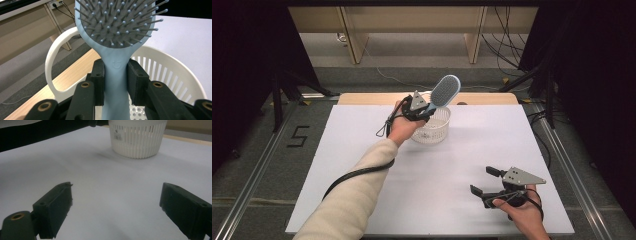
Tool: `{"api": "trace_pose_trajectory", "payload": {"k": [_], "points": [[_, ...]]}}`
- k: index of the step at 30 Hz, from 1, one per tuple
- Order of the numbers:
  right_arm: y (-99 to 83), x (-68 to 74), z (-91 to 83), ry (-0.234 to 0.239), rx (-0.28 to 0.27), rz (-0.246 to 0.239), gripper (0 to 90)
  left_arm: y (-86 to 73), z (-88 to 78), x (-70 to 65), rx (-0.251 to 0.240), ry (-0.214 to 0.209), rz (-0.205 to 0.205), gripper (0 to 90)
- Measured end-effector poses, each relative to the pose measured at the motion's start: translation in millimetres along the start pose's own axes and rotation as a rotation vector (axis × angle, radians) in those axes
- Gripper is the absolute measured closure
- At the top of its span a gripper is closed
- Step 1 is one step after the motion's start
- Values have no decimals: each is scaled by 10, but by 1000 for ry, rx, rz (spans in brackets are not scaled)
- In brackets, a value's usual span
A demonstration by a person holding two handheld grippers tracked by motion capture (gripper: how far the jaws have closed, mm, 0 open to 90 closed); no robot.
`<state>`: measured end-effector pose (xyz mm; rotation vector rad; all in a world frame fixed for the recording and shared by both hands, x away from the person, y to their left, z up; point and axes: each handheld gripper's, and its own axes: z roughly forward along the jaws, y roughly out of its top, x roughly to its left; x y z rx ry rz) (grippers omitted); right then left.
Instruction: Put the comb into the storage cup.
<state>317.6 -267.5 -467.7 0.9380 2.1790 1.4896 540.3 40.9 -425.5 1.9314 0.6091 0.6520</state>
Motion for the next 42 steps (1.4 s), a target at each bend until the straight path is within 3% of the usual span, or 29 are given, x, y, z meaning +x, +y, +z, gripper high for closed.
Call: {"api": "trace_pose_trajectory", "payload": {"k": [42], "points": [[-2, -1, 1, 0, 3, 3, 118, 8, 51, -46, 49, -31, 44, 689]]}}
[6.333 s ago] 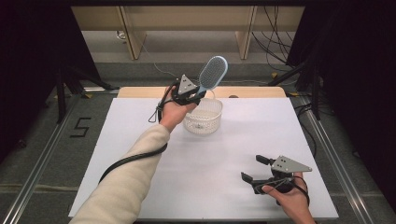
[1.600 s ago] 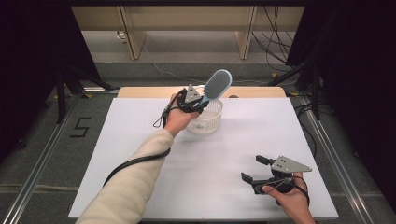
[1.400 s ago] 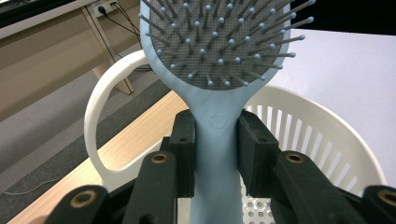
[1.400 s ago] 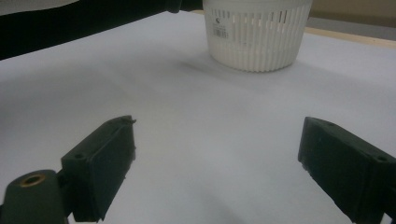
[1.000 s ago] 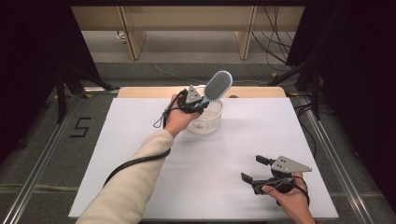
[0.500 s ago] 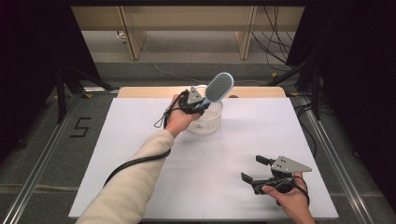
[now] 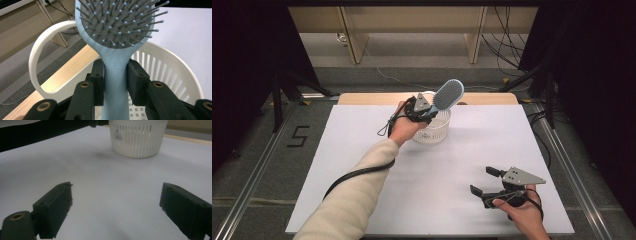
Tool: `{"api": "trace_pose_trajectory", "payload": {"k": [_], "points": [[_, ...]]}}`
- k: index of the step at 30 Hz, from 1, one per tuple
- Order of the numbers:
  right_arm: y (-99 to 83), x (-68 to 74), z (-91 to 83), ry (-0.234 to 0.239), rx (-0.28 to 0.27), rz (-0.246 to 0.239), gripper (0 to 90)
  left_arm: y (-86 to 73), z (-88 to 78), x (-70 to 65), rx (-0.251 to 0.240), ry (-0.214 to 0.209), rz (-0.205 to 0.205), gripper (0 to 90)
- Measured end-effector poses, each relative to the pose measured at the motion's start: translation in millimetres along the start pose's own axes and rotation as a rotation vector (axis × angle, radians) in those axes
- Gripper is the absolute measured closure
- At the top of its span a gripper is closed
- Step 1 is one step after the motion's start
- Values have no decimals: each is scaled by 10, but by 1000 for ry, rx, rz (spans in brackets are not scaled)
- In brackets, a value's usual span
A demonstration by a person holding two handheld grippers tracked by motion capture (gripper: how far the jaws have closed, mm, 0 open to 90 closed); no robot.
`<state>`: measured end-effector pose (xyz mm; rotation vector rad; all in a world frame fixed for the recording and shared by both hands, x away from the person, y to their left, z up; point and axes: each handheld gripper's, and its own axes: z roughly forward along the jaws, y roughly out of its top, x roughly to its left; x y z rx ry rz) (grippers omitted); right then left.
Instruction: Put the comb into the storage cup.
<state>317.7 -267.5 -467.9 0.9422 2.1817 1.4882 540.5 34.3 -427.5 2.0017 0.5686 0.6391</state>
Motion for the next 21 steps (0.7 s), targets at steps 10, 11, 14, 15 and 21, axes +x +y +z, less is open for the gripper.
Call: {"api": "trace_pose_trajectory", "payload": {"k": [10, 11, 14, 15, 21], "points": [[-1, 1, 2, 2, -2, -1, 118, 7, 1, 0, 13, -9, 1, 676], [0, 1, 2, 2, -2, -2, 118, 7, 1, 0, 15, -10, -4, 672], [0, 0, 0, 1, 0, 0, 118, 6, 1, 4, 14, -15, -8, 661], [0, 0, 0, 1, 0, 0, 118, 5, -1, 6, 11, -11, -16, 659], [-1, 1, 1, 0, 0, -1, 118, -16, -39, 53, 16, -1, -36, 632]]}}
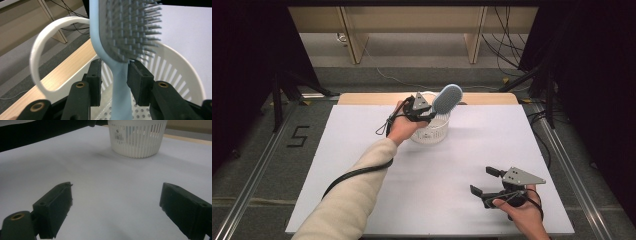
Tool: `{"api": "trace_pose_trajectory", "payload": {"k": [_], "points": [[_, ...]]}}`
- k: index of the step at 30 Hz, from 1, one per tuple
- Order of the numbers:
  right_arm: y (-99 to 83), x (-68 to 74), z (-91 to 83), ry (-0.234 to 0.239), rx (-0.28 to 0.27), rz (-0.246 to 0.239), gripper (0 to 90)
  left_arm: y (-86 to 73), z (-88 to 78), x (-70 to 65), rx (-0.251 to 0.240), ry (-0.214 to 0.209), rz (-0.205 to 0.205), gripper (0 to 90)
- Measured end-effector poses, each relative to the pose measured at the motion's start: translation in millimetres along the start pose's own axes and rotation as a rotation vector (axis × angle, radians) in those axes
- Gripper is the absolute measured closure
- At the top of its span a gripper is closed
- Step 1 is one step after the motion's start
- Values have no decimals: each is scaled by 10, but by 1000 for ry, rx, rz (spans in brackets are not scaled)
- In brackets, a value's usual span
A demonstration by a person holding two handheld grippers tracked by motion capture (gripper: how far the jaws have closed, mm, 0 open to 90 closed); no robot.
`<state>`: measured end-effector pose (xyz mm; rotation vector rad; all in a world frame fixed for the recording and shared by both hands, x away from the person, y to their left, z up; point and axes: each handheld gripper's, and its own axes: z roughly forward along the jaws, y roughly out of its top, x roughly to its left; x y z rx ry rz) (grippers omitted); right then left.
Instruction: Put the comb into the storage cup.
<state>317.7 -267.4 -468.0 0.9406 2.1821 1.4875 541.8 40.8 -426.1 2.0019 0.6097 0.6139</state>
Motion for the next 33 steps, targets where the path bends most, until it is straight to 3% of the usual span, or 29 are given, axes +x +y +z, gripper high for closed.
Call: {"api": "trace_pose_trajectory", "payload": {"k": [10, 18, 25, 33], "points": [[-1, 0, 4, 1, 0, -2, 118, 25, -76, 10, 1, 9, -33, 519], [0, 0, 4, -1, 0, -6, 118, 81, -192, 23, -34, 26, -81, 420], [-1, 3, 6, -2, 2, -1, 118, 107, -306, 29, 7, 34, -127, 269], [-2, 4, 9, -3, 3, 0, 118, 99, -420, 19, 72, 44, -123, 114]]}}
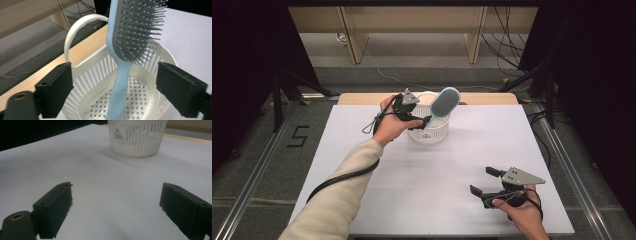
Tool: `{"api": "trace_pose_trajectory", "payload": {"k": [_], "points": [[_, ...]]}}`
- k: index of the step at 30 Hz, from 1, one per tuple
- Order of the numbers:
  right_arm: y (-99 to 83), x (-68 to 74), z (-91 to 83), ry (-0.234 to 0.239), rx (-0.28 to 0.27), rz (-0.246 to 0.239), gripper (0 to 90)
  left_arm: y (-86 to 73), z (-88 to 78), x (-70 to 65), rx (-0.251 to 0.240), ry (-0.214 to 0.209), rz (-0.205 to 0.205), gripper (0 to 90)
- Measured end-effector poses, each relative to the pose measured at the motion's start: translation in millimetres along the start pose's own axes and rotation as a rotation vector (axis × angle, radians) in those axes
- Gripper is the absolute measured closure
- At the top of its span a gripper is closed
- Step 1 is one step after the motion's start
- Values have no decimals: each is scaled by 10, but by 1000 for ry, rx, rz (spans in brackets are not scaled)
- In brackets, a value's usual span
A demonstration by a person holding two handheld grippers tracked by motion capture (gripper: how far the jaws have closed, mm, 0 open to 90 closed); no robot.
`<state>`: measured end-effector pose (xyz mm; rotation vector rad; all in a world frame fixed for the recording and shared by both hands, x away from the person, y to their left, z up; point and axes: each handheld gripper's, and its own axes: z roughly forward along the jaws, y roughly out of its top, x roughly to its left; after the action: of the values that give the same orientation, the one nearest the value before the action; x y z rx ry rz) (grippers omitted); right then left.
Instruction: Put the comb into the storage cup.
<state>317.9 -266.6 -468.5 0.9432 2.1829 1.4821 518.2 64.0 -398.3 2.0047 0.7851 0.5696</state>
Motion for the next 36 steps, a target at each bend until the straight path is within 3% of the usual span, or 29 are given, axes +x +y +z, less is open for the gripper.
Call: {"api": "trace_pose_trajectory", "payload": {"k": [4, 12, 36], "points": [[0, 0, -2, -1, 0, -1, 118, -37, -52, -7, 6, -19, -10, 88], [0, -1, 0, -3, 0, 0, 118, -121, -186, 24, 18, -14, -22, 57], [0, 4, 1, -7, 2, -1, 118, -408, -525, 69, 29, 32, -57, 60]]}}
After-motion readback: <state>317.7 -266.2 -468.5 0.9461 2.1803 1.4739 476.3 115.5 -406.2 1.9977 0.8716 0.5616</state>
